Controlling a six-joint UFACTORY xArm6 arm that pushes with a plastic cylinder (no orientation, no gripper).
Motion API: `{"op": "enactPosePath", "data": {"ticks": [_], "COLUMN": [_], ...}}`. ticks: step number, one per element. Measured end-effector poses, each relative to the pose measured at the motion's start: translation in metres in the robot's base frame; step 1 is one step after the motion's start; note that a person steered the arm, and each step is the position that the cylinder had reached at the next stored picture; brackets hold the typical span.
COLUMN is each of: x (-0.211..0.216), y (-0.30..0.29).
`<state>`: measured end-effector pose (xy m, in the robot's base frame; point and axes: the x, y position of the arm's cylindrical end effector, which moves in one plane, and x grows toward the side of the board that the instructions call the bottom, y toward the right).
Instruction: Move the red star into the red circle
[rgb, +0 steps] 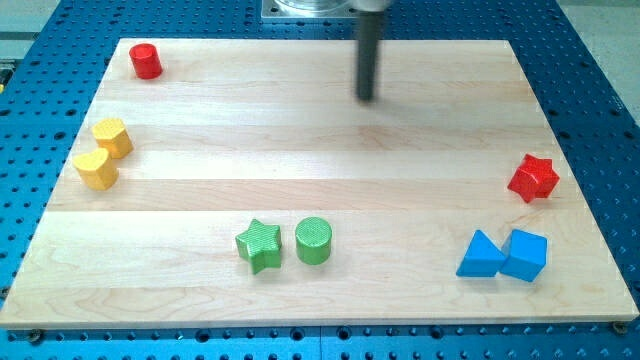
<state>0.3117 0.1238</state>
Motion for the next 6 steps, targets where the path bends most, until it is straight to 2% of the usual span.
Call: {"op": "enactPosePath", "data": {"ticks": [1,2,3,4,5,6], "x": [0.048,0.095,0.126,0.154,0.175,0.194], "y": [0.125,0.221,0.186,0.124,0.133,0.118]}}
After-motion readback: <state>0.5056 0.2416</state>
